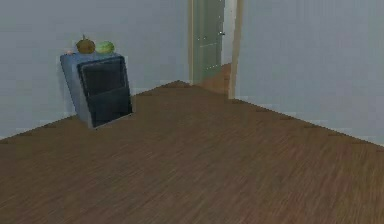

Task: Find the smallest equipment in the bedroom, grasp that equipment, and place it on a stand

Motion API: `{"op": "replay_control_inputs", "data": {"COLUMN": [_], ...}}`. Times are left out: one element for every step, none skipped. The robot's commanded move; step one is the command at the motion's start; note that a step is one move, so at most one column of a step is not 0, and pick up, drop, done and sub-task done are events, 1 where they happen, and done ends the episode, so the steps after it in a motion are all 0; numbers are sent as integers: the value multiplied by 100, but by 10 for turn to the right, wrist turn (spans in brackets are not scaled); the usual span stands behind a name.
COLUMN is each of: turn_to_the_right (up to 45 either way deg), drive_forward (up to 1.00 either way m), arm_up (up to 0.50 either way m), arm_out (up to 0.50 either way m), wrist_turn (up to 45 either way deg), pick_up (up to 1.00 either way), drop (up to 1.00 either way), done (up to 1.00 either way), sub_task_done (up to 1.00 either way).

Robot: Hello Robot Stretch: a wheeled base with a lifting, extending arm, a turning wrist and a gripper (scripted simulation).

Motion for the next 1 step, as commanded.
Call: {"op": "replay_control_inputs", "data": {"turn_to_the_right": [0], "drive_forward": [100], "arm_up": [0], "arm_out": [0], "wrist_turn": [0], "pick_up": [0], "drop": [0], "done": [0], "sub_task_done": [0]}}
